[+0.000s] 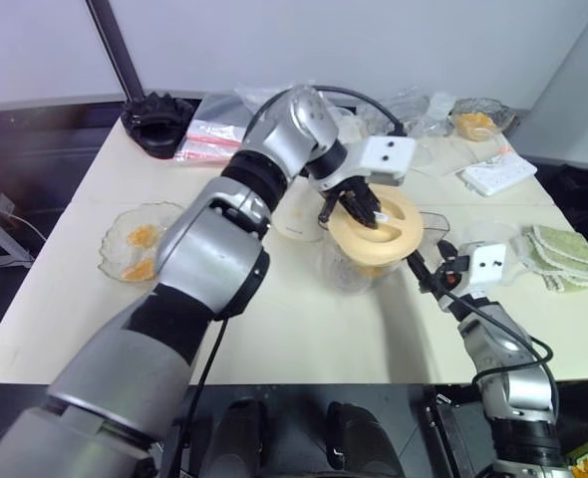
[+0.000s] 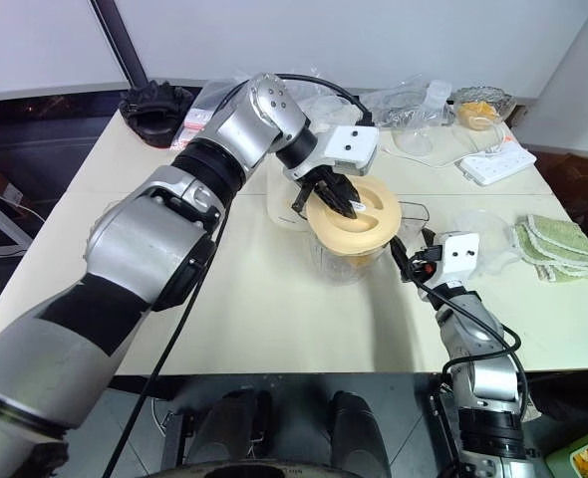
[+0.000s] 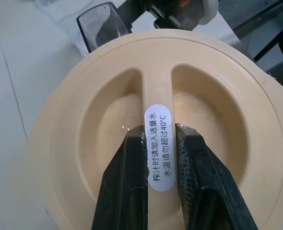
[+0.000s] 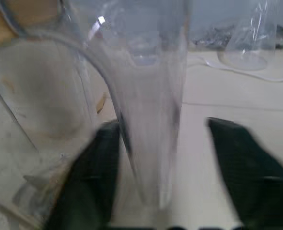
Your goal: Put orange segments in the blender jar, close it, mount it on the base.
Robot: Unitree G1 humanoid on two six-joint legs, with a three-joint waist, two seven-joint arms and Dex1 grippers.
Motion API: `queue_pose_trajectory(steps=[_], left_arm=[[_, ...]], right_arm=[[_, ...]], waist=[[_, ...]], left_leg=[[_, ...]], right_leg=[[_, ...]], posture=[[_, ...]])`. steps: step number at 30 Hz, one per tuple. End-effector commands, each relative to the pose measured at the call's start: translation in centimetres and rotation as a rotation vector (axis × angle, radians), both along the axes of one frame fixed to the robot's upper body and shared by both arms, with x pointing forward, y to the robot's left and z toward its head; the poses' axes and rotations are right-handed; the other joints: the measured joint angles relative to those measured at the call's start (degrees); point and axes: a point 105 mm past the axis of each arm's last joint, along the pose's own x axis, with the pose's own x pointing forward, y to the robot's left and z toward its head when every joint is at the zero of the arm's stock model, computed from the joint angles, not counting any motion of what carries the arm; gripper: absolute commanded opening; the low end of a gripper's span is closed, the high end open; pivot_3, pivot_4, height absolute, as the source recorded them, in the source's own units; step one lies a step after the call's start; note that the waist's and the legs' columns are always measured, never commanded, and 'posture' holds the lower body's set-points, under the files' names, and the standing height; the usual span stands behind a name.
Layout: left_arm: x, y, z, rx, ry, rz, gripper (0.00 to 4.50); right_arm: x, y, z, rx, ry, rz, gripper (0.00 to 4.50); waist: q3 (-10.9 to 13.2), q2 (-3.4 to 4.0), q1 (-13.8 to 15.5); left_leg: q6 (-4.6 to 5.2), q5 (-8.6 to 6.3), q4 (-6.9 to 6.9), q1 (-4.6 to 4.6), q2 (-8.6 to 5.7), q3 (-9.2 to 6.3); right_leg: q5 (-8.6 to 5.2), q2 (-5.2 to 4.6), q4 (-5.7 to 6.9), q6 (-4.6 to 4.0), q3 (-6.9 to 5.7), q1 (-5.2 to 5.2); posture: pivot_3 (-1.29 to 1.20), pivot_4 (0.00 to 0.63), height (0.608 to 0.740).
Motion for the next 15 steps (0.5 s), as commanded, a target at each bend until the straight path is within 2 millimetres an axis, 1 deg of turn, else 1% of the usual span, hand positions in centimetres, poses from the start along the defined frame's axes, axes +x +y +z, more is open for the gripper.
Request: queue_pose_trajectory(steps=[1,2,8,12,15], left_arm=[[0.0,0.5,-2.8,0.085,0.041,0.017,0.25],[0.0,0.5,-2.9,0.084,0.041,0.017,0.25],[0.4,0.0,-3.2,0.034,0.04,0.076,0.25],[1.3,-0.5,-3.8,-0.033,0.061,0.206,0.25],[2.4,-0.7,-4.8,-0.068,0.081,0.375,0.25]], right_arm=[[0.1,0.0,1.2,-0.003,-0.046,-0.003,1.08],[0.1,0.0,1.1,-0.003,-0.043,-0.001,0.84],[0.3,0.4,1.0,0.0,-0.032,0.001,0.86],[0.3,0.4,1.0,0.0,-0.033,-0.007,0.86],[0.3,0.4,1.1,0.003,-0.036,-0.016,0.86]], waist=[[0.0,0.0,0.06],[0.0,0.0,0.04],[-0.01,0.0,0.1],[-0.08,-0.01,0.19],[-0.22,-0.04,0.41]], left_leg=[[0.0,0.0,0.0,0.0,0.0,0.0],[0.0,0.0,0.0,-0.01,0.0,0.0],[0.0,0.0,0.0,-0.01,0.0,0.0],[0.0,0.0,0.0,-0.01,-0.01,-0.01],[0.0,0.0,0.0,0.0,-0.04,-0.1]], right_leg=[[0.0,0.0,0.0,0.0,0.0,0.0],[0.0,-0.01,0.0,0.0,0.0,0.0],[0.0,-0.01,-0.01,0.0,0.0,0.0],[-0.01,-0.04,-0.02,0.01,0.0,0.03],[-0.02,-0.05,-0.04,0.02,0.0,0.13]], posture=[[0.0,0.15,0.74],[0.0,0.15,0.74],[0.0,0.15,0.74],[0.0,0.15,0.74],[0.0,0.15,0.74]])
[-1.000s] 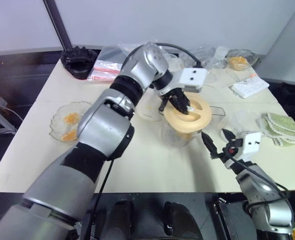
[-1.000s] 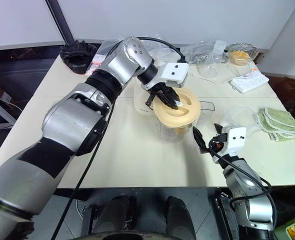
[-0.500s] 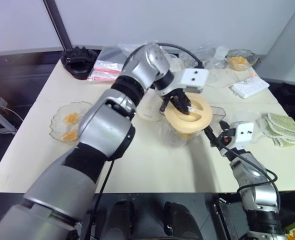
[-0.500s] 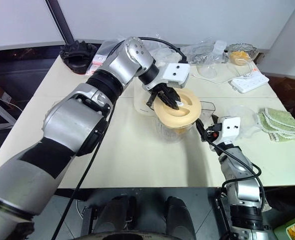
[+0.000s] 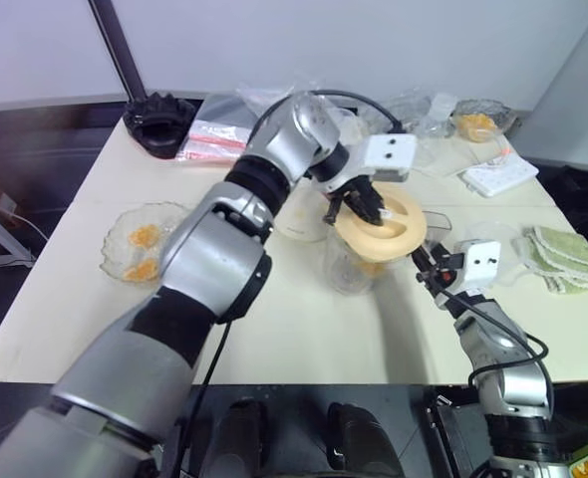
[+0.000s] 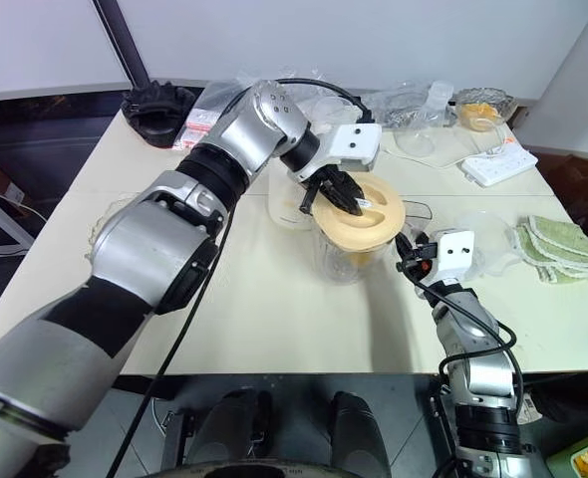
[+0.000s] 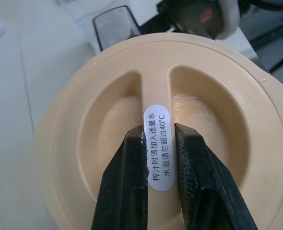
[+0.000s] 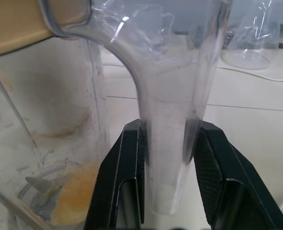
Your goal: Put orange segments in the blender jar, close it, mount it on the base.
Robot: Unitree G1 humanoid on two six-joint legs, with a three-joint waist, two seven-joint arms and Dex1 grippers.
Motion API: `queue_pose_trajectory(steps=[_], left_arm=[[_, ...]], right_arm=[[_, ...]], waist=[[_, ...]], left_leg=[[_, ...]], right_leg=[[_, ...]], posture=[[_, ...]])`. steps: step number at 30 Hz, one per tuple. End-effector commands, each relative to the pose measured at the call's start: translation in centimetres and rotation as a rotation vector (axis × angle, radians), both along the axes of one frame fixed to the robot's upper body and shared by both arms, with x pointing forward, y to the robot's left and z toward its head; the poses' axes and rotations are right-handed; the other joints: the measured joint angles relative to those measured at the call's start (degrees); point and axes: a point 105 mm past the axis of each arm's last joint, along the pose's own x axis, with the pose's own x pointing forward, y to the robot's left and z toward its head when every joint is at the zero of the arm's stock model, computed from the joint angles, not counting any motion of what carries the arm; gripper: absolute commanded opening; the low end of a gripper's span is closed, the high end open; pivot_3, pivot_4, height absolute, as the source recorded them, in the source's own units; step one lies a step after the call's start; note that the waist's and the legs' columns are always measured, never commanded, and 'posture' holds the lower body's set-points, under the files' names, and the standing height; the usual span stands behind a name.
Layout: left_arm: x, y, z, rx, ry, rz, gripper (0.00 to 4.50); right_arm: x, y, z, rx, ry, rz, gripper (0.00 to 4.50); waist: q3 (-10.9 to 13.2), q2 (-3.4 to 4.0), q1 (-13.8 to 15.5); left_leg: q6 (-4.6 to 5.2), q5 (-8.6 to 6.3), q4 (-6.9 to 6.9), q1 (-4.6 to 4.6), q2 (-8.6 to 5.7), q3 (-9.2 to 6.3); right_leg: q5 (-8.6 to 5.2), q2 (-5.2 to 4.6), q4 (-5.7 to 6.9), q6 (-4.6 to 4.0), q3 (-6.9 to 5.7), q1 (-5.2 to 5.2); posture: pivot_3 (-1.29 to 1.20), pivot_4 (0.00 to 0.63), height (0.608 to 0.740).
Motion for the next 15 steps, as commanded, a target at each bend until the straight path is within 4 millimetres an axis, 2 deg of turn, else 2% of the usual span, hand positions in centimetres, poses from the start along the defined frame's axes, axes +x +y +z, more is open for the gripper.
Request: queue_pose_trajectory(steps=[1,3,10,15], left_arm=[[1.6,0.1,-4.3,0.01,0.049,0.244,0.25],[1.5,0.2,-4.9,0.005,0.083,0.274,0.25],[1.4,0.0,-6.6,-0.006,0.16,0.374,0.25],[1.5,0.3,-7.0,0.005,0.14,0.372,0.25]], right_arm=[[0.0,0.9,1.6,-0.001,-0.065,0.028,0.86],[0.0,1.0,1.6,0.002,-0.066,0.027,0.86],[0.1,1.2,1.5,0.004,-0.063,0.035,0.86],[0.2,1.0,1.5,-0.003,-0.061,0.041,0.86]], waist=[[-0.15,-0.05,0.15],[-0.3,0.04,0.09],[-1.04,0.52,-0.26],[-1.56,0.53,-0.4]], left_leg=[[0.0,0.0,0.01,0.01,0.01,-0.05],[0.0,0.0,0.02,0.13,0.03,-0.13],[0.05,-0.15,-0.23,0.26,0.45,-0.05],[0.16,-0.18,-0.24,0.23,0.45,0.17]], right_leg=[[-0.02,-0.01,-0.04,0.02,0.0,0.1],[-0.06,-0.02,-0.22,0.07,0.0,0.15],[-0.02,-0.01,-1.91,0.05,-0.12,1.35],[-0.03,-0.16,-2.0,0.06,-0.11,1.44]], posture=[[0.0,0.15,0.74],[0.0,0.15,0.74],[0.0,0.15,0.74],[0.0,0.15,0.74]])
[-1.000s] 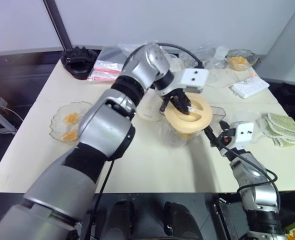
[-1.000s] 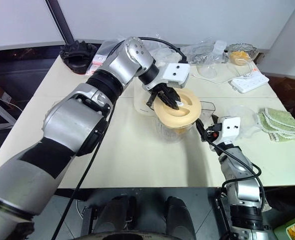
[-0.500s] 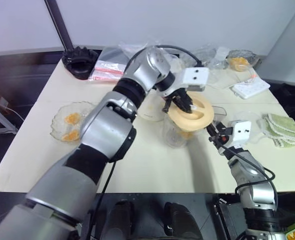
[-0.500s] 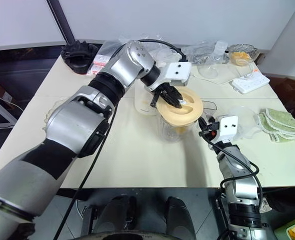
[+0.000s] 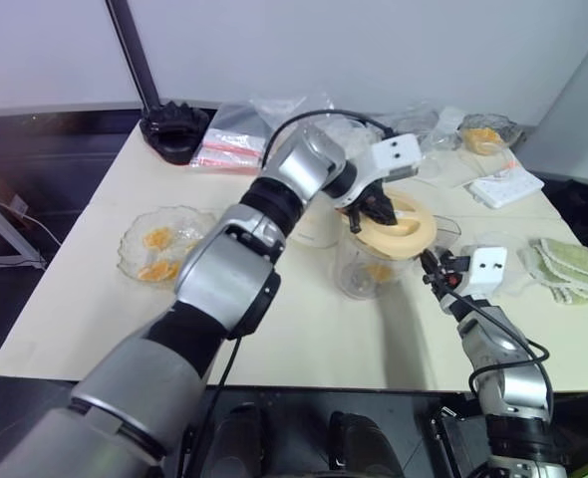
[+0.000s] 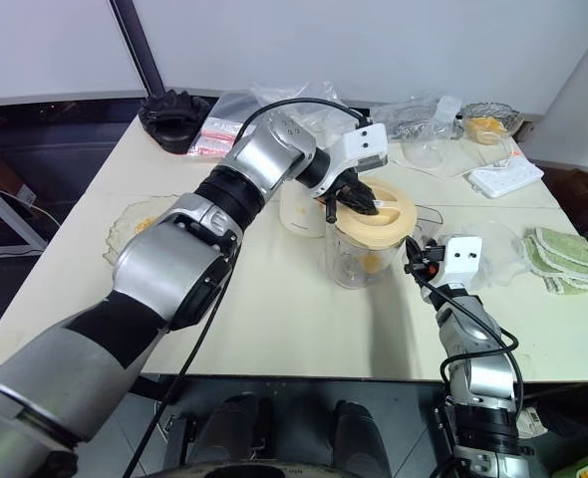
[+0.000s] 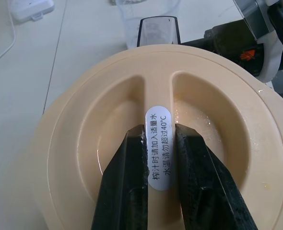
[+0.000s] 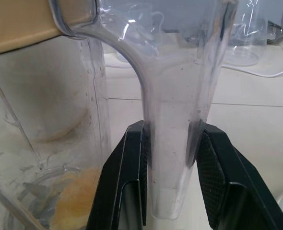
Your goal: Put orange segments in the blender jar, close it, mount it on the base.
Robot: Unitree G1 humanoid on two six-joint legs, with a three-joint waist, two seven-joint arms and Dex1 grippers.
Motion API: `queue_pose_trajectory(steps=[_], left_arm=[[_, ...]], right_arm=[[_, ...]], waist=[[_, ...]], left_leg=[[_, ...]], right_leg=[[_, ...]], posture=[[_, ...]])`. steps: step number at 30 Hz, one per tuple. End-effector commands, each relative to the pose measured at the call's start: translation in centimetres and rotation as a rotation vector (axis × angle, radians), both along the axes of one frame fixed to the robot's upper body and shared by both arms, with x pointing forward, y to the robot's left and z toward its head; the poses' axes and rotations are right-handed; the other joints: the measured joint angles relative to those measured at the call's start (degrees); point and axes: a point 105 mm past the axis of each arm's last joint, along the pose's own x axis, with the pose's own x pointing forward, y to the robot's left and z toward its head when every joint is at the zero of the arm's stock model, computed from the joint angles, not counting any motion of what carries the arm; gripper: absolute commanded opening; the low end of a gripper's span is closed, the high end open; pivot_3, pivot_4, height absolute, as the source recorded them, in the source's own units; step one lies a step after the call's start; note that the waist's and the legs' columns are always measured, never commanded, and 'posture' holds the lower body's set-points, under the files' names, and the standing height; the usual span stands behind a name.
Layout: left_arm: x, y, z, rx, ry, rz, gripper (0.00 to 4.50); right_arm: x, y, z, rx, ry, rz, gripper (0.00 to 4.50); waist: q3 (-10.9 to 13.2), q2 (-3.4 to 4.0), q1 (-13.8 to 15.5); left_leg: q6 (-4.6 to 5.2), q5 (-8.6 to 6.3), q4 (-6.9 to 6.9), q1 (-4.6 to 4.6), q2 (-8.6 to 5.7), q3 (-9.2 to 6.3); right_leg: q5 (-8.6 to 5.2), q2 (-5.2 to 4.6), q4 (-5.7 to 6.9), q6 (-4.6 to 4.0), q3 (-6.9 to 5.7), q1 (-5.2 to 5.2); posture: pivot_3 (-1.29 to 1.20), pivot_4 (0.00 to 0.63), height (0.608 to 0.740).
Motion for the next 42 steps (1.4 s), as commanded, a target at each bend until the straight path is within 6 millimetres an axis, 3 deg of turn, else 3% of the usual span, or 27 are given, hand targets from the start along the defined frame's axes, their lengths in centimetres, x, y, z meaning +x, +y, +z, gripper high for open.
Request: queue_pose_trajectory(steps=[1,4,6,9,11,15,18,22,25,28,32,37,42], left_arm=[[1.2,1.8,-5.1,0.116,0.029,0.151,0.25],[1.3,2.1,-4.7,0.11,0.013,0.13,0.25],[1.4,2.1,-4.4,0.106,-0.008,0.122,1.29],[1.6,1.7,-2.5,0.055,-0.045,0.091,2.61],[1.3,1.1,-0.1,-0.002,-0.092,0.027,2.61],[-0.3,-0.1,8.2,-0.227,-0.12,-0.083,2.61],[-1.8,0.4,13.2,-0.355,-0.126,-0.152,2.61],[-2.2,1.3,16.0,-0.43,-0.148,-0.151,2.61],[-1.9,2.4,17.2,-0.466,-0.16,-0.113,2.61],[-1.0,3.8,17.7,-0.526,-0.189,-0.036,2.61],[0.6,6.6,18.7,-0.738,-0.305,0.105,2.61],[1.6,11.2,14.0,-0.717,-0.213,0.276,2.61],[-0.3,16.6,7.3,-0.603,-0.244,0.377,2.61]], right_arm=[[0.2,2.0,2.7,-0.022,-0.109,0.105,0.86],[0.3,2.0,2.7,-0.026,-0.108,0.11,0.86],[0.4,2.0,2.7,-0.029,-0.107,0.112,0.86],[0.4,1.9,2.5,-0.051,-0.097,0.121,0.86],[0.3,1.9,2.4,-0.062,-0.092,0.125,0.86],[0.3,1.6,2.3,-0.07,-0.087,0.122,0.86],[0.2,1.4,2.2,-0.073,-0.087,0.123,0.86],[0.3,1.4,2.2,-0.075,-0.085,0.128,0.86],[0.3,1.4,2.2,-0.077,-0.082,0.132,0.86],[0.4,1.3,2.5,-0.082,-0.083,0.134,0.86],[0.5,1.0,3.1,-0.092,-0.094,0.119,0.86],[0.5,0.5,4.3,-0.092,-0.106,0.102,0.86],[1.2,0.0,9.1,-0.069,-0.21,0.075,0.86]], waist=[[-0.12,0.02,-0.03],[-0.16,0.02,-0.06],[-0.16,0.03,-0.38],[-0.14,-0.06,-1.42],[-0.09,0.0,-1.62],[0.27,-0.03,-1.67],[0.61,-0.21,-1.65],[0.69,-0.27,-1.49],[0.74,-0.23,-1.5],[0.82,-0.14,-1.69],[0.84,-0.14,-1.71],[0.85,-0.12,-1.72],[1.02,0.03,-1.76]], left_leg=[[0.01,-0.01,-0.02,0.0,0.0,0.0],[0.02,-0.02,-0.07,0.0,0.0,-0.01],[0.02,-0.02,-0.08,0.0,0.0,0.0],[0.02,-0.02,-0.09,-0.34,0.0,0.01],[0.03,-0.02,-0.09,-0.32,-0.07,0.2],[0.25,0.03,-0.16,-0.57,-0.13,0.35],[0.34,0.08,0.05,-1.63,-0.38,0.4],[0.46,0.01,-0.02,-1.39,-0.38,0.44],[0.52,-0.02,-0.06,-1.21,-0.29,0.32],[0.52,-0.01,0.05,-1.19,-0.29,0.22],[0.52,-0.01,0.08,-1.16,-0.28,0.17],[0.51,0.0,0.07,-1.18,-0.3,0.3],[0.33,0.1,0.08,-1.17,-0.27,0.34]], right_leg=[[-0.01,0.0,0.0,0.01,0.0,-0.01],[-0.01,0.01,0.0,0.02,-0.01,-0.05],[-0.01,0.01,0.0,0.02,-0.01,-0.08],[-0.01,-0.03,0.06,0.02,-0.01,-0.23],[-0.01,-0.19,0.22,0.02,-0.02,-0.41],[0.07,-0.2,0.58,-0.1,-0.01,-0.92],[-0.05,-0.17,1.45,0.1,0.17,-2.28],[-0.39,-0.01,2.1,0.53,0.21,-2.35],[-0.49,0.17,2.19,0.35,0.21,-2.28],[-0.41,0.22,2.25,0.25,0.21,-2.28],[-0.4,0.19,2.3,0.24,0.3,-2.28],[-0.36,0.19,2.34,0.35,0.36,-2.28],[-0.34,0.18,2.5,0.36,0.38,-2.36]], posture=[[0.0,0.15,0.74],[0.0,0.15,0.74],[0.0,0.15,0.74],[0.0,0.15,0.74],[0.0,0.15,0.74],[0.0,0.15,0.74],[0.0,0.15,0.74],[0.0,0.15,0.74],[0.0,0.15,0.74],[0.0,0.15,0.74],[0.0,0.15,0.74],[0.0,0.15,0.74],[0.0,0.15,0.74]])
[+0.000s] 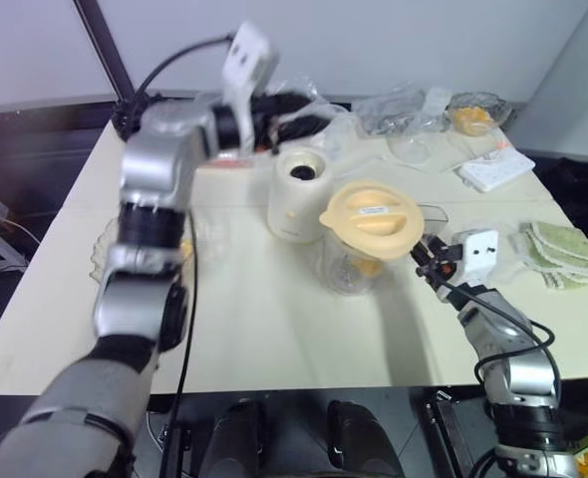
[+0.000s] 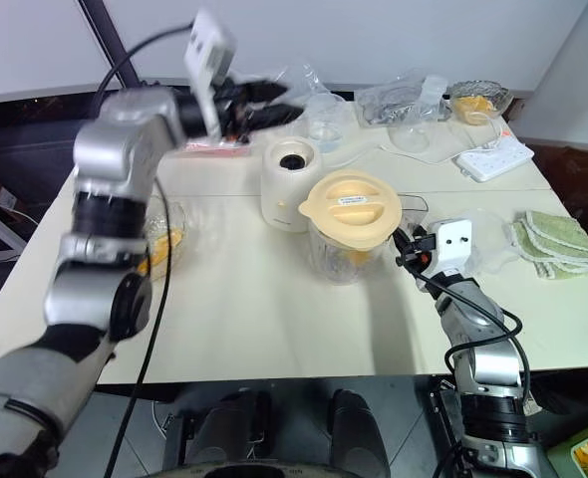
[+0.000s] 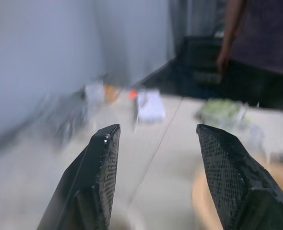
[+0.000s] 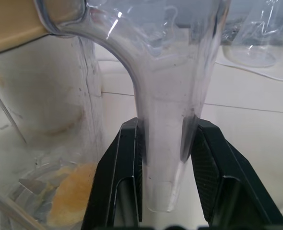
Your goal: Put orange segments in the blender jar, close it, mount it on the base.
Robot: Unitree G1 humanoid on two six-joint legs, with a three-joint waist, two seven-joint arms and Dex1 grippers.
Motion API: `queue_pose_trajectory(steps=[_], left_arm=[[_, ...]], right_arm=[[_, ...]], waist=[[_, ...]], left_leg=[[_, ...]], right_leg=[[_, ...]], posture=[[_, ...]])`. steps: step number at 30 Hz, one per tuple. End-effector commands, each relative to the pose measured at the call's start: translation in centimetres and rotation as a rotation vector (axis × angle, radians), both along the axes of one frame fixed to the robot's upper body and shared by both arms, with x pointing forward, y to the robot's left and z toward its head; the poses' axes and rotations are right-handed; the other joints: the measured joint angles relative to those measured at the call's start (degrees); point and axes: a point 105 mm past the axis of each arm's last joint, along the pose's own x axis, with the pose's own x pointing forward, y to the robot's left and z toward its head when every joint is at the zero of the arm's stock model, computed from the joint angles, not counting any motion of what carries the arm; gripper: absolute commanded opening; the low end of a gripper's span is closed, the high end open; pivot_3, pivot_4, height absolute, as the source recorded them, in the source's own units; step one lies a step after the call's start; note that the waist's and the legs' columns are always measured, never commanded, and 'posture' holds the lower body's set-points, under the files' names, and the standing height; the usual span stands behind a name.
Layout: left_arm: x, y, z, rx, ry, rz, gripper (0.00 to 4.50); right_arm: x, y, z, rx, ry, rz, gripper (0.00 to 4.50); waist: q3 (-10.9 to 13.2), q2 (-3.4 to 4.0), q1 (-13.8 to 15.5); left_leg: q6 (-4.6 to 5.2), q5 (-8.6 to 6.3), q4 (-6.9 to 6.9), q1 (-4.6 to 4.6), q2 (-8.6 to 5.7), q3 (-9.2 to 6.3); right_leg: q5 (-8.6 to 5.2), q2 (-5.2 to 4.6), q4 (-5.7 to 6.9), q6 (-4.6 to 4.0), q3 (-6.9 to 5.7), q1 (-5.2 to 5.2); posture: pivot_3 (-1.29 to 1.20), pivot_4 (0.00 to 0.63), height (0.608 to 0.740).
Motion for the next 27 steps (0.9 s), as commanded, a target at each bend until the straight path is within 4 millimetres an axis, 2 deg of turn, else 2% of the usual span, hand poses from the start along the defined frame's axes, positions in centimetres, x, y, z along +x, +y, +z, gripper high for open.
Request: queue_pose_trajectory(steps=[1,5,10,14,16,18,22,25,27], left_arm=[[-2.7,1.7,-1.1,0.047,-0.063,0.011,2.61],[-4.8,3.2,-3.8,0.022,-0.014,0.083,2.61],[-6.7,3.5,-5.6,0.021,-0.02,0.16,2.61],[-7.2,3.7,-6.1,-0.051,0.016,0.254,2.61],[-7.2,3.8,-6.2,-0.07,0.017,0.3,2.61],[-7.2,4.3,-6.2,-0.089,0.021,0.346,2.61],[-7.2,5.1,-6.5,-0.081,0.026,0.392,2.61],[-7.4,5.3,-6.5,-0.081,0.022,0.406,2.61],[-7.3,5.8,-6.4,-0.085,0.014,0.434,2.61]], right_arm=[[0.6,-1.3,7.5,-0.015,-0.202,-0.047,0.86],[1.8,-1.7,13.0,-0.029,-0.286,-0.058,0.86],[3.6,-1.0,18.8,-0.054,-0.379,-0.04,0.86],[5.6,0.7,22.8,-0.03,-0.443,-0.002,0.86],[6.8,2.4,24.3,0.02,-0.452,0.049,0.86],[8.2,4.2,25.1,0.065,-0.432,0.099,0.86],[10.6,7.4,25.3,0.09,-0.392,0.172,0.86],[12.0,9.5,24.7,0.079,-0.366,0.217,0.86],[12.8,10.6,23.7,0.058,-0.334,0.236,0.86]], waist=[[0.16,0.11,-0.09],[0.37,0.09,0.24],[0.38,0.07,0.07],[0.39,0.08,-0.24],[0.4,0.07,-0.91],[0.4,0.07,-1.35],[0.41,0.09,-1.57],[0.42,0.1,-1.45],[0.42,0.09,-1.34]], left_leg=[[-0.15,0.09,0.0,0.0,0.0,0.01],[-0.43,0.26,0.05,-0.03,0.0,0.01],[-0.48,0.31,0.07,0.09,0.03,0.02],[-0.47,0.31,0.06,0.12,0.06,-0.01],[-0.46,0.34,0.06,0.12,0.05,0.02],[-0.46,0.35,0.06,0.11,0.05,0.03],[-0.45,0.35,-0.02,0.12,0.06,0.03],[-0.46,0.35,-0.08,0.12,0.06,0.03],[-0.46,0.35,-0.08,0.07,0.06,0.03]], right_leg=[[-0.04,-0.03,0.05,-0.08,0.01,-0.03],[0.06,-0.06,0.11,-0.24,0.05,-0.08],[0.06,0.0,0.41,-0.3,0.03,-0.11],[0.06,0.1,0.52,-0.3,0.0,-0.15],[0.06,0.09,0.54,-0.3,0.01,-0.16],[0.07,0.09,0.54,-0.3,0.02,-0.16],[0.09,0.11,0.6,-0.26,0.01,-0.22],[0.1,0.13,0.6,-0.24,0.0,-0.25],[0.1,0.11,0.58,-0.24,-0.02,-0.25]], posture=[[0.0,0.15,0.74],[0.0,0.15,0.74],[0.0,0.15,0.74],[0.0,0.15,0.74],[0.0,0.15,0.74],[0.0,0.15,0.74],[0.0,0.15,0.74],[0.0,0.15,0.74],[0.0,0.15,0.74]])
